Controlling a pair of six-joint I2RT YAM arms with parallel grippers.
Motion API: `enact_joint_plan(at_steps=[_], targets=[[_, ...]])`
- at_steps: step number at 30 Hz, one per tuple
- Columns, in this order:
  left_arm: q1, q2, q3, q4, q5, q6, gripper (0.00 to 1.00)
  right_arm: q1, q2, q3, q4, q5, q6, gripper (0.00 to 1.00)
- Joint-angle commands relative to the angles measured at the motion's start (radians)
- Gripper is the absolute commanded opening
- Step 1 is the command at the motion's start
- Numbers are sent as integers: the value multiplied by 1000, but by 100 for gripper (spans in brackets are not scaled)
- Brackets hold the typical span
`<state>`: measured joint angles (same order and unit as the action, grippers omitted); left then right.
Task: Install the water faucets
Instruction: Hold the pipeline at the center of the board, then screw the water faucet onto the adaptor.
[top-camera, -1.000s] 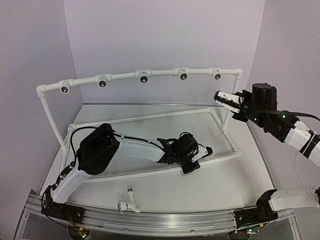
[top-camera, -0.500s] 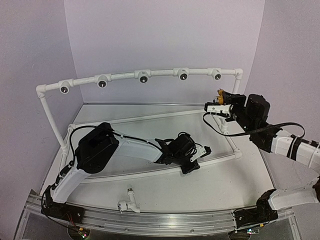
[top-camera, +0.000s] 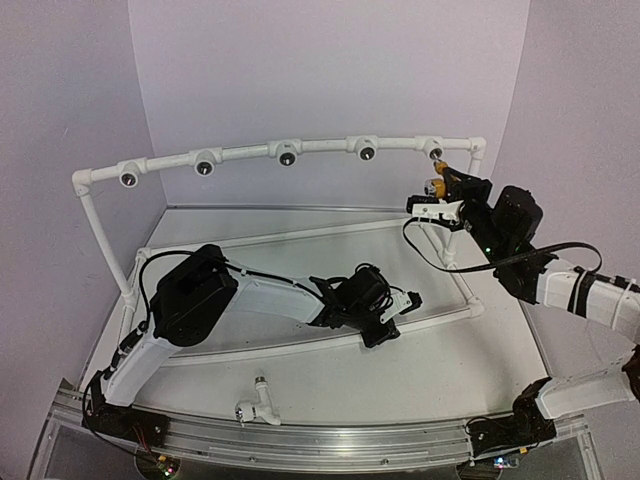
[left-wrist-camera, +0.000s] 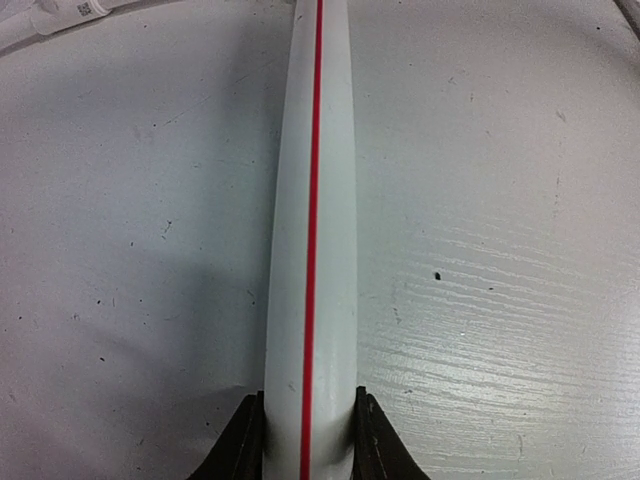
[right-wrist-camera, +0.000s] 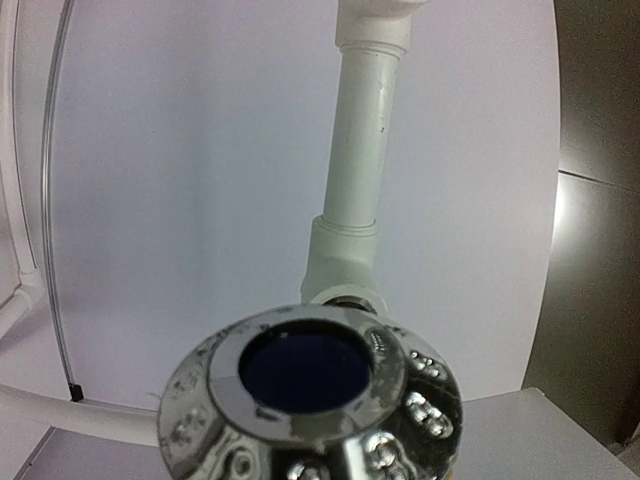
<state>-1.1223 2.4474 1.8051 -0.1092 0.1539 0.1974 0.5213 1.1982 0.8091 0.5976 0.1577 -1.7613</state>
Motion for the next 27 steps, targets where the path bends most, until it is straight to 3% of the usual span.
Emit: enact_joint_plan(at_steps=[1, 27], targets=[[12, 70, -62, -196, -11, -91, 0, -4, 25, 54, 77, -4, 3, 0], [15, 69, -81, -185, 2, -80, 0, -9, 97, 140, 117, 52, 34, 0]])
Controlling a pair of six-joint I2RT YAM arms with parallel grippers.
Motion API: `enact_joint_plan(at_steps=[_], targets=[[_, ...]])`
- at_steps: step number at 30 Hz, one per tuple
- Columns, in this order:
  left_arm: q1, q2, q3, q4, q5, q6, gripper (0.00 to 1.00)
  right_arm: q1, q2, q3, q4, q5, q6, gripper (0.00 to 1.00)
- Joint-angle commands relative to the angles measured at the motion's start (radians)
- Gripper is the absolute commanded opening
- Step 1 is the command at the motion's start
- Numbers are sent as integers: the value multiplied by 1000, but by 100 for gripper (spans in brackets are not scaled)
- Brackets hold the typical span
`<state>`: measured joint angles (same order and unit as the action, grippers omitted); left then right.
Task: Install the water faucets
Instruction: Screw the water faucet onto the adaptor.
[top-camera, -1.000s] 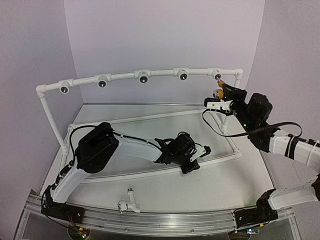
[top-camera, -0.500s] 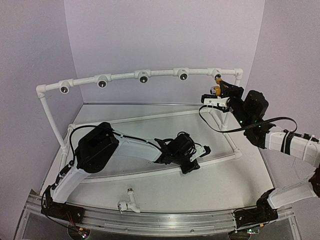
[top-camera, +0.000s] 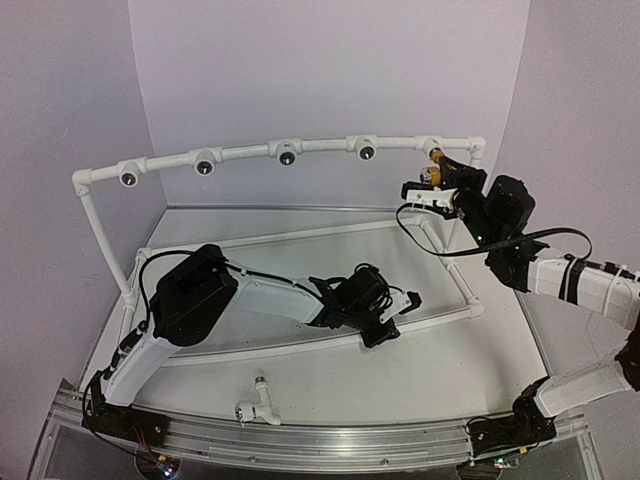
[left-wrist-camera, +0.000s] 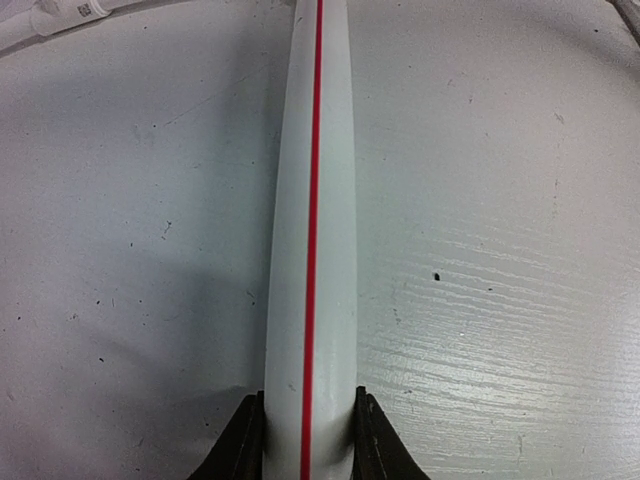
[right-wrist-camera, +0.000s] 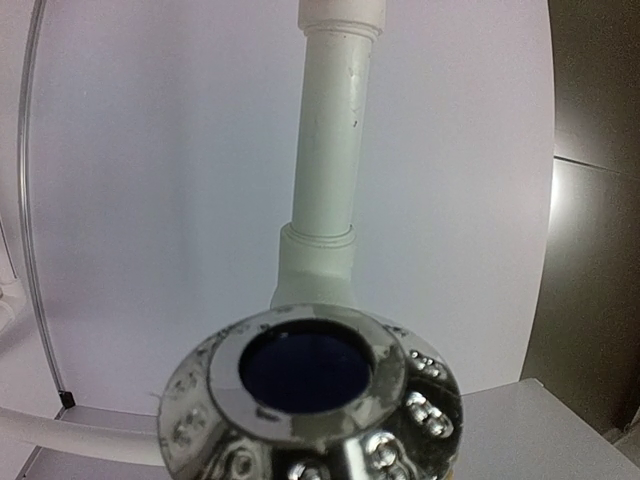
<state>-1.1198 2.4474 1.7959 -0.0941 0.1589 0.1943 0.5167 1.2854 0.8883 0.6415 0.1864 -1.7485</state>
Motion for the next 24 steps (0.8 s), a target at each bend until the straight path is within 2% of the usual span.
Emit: enact_joint_plan(at_steps=[1, 8, 13, 24], targets=[[12, 67, -72, -199, -1, -76, 0, -4, 14, 63, 71, 25, 22, 0], [4, 67, -76, -197, -6, -70, 0, -4, 35, 89, 29, 43, 39, 0], [0, 70, -76, -195, -13, -68, 0, 0, 34, 133, -28, 78, 131, 0], [-10, 75, -72, -195, -24, -62, 0, 3, 47, 130, -27, 109, 180, 0]])
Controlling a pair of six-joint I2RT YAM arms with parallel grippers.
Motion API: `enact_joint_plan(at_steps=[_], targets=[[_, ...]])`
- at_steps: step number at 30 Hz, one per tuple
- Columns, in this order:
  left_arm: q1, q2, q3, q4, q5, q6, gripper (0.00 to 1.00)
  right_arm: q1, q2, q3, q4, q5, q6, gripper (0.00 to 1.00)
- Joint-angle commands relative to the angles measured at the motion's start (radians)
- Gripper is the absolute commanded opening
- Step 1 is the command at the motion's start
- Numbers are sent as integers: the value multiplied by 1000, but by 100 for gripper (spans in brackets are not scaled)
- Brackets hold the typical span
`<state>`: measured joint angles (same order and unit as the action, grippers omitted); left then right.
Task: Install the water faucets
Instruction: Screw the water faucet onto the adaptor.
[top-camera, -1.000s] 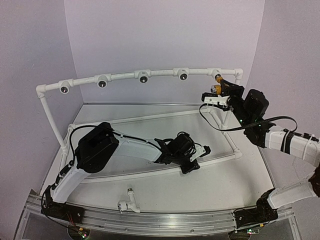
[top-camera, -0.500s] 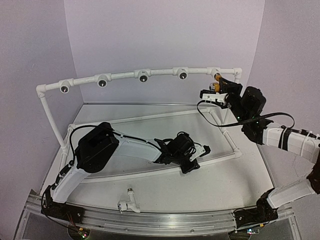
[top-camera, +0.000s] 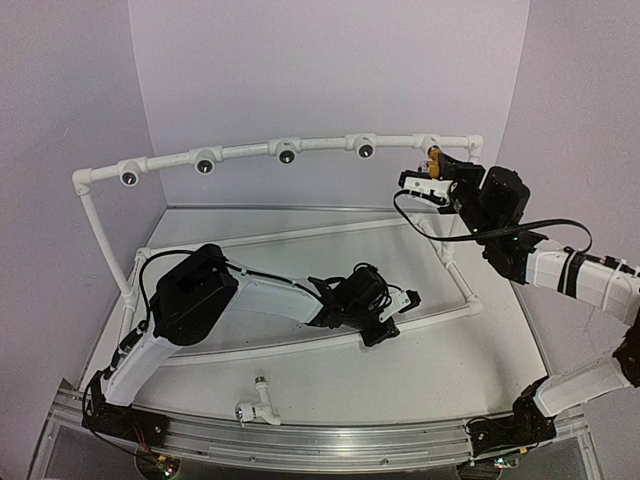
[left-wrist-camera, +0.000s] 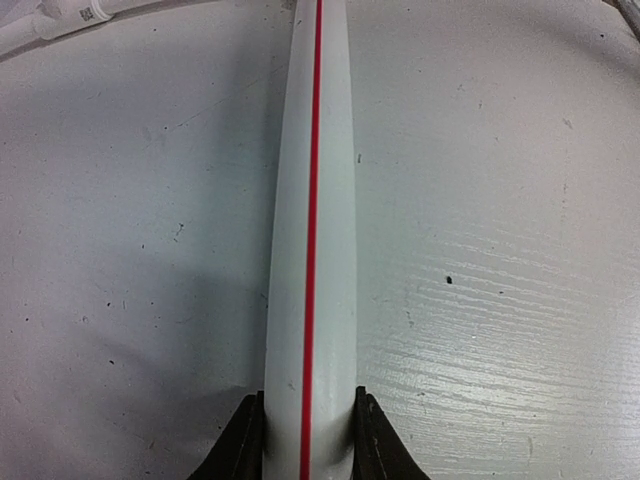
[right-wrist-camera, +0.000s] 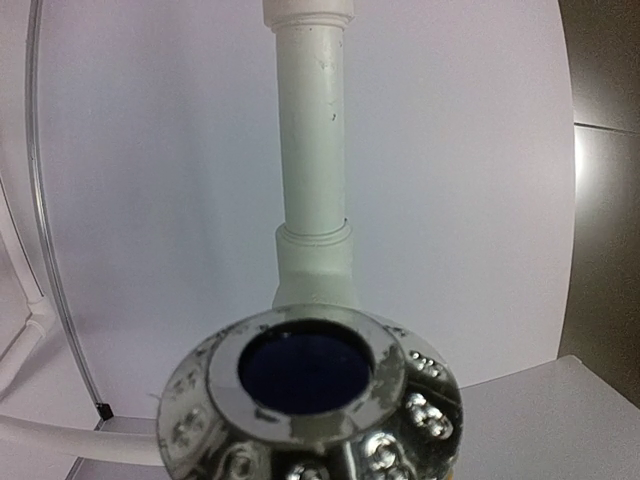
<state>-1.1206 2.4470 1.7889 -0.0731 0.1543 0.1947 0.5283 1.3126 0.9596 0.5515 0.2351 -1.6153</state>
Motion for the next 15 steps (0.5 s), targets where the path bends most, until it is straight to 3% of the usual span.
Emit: enact_joint_plan(at_steps=[1, 15], targets=[[-11, 75, -65, -216, -21, -63, 0, -6, 23, 63, 65, 65, 54, 0], [-16, 74, -73, -214, -25, -58, 0, 1, 72, 94, 113, 130, 128, 0]])
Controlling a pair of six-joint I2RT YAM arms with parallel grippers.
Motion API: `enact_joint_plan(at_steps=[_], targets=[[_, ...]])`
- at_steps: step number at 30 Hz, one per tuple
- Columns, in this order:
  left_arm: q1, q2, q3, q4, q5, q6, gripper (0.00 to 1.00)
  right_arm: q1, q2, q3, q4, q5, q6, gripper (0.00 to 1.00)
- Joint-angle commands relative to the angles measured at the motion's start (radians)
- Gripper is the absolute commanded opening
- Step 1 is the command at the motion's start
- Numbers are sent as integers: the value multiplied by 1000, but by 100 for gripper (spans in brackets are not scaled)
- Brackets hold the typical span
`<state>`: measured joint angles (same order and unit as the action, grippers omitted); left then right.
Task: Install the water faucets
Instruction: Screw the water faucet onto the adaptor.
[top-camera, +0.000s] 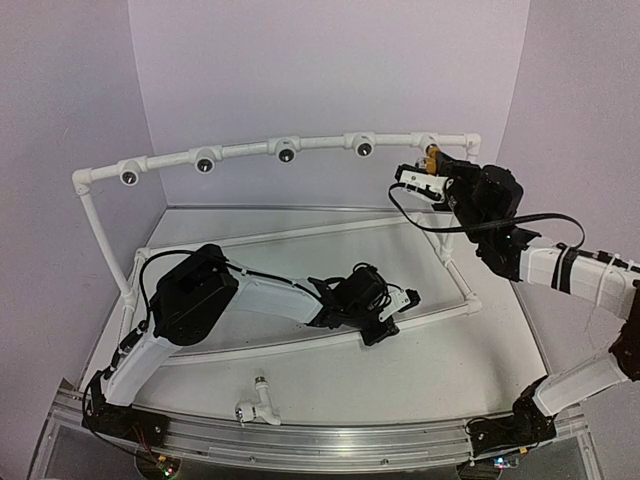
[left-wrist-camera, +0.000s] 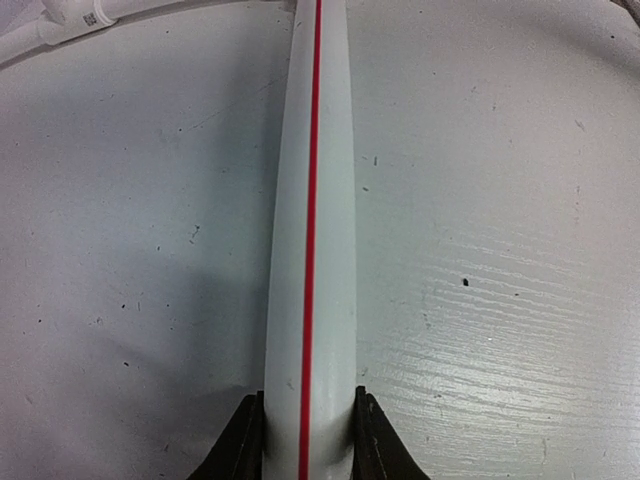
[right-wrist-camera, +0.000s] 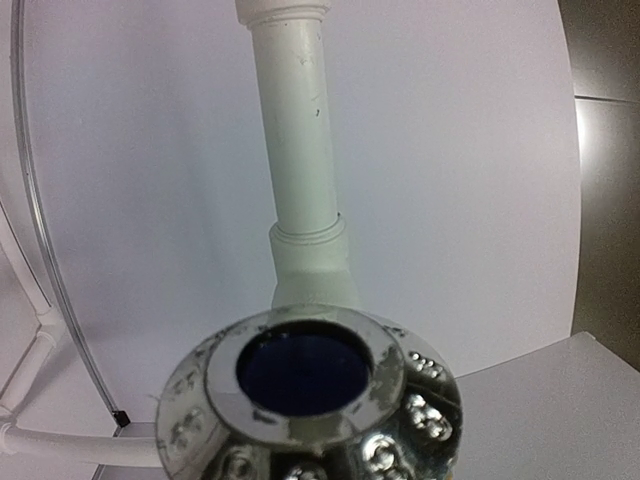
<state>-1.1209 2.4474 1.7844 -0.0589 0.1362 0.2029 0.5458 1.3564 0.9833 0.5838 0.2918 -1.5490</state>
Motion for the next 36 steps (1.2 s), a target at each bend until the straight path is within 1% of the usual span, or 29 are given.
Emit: enact_joint_plan(at_steps=[1, 23, 36], targets=[[-16, 73, -69, -227, -7, -66, 0, -16, 30, 72, 81, 74, 70, 0], [-33, 82, -65, -226, -11, -47, 0, -37, 32, 78, 87, 101, 273, 0], [-49, 109, -36, -247, -12, -29, 0, -55, 24, 64, 87, 127, 441, 0]])
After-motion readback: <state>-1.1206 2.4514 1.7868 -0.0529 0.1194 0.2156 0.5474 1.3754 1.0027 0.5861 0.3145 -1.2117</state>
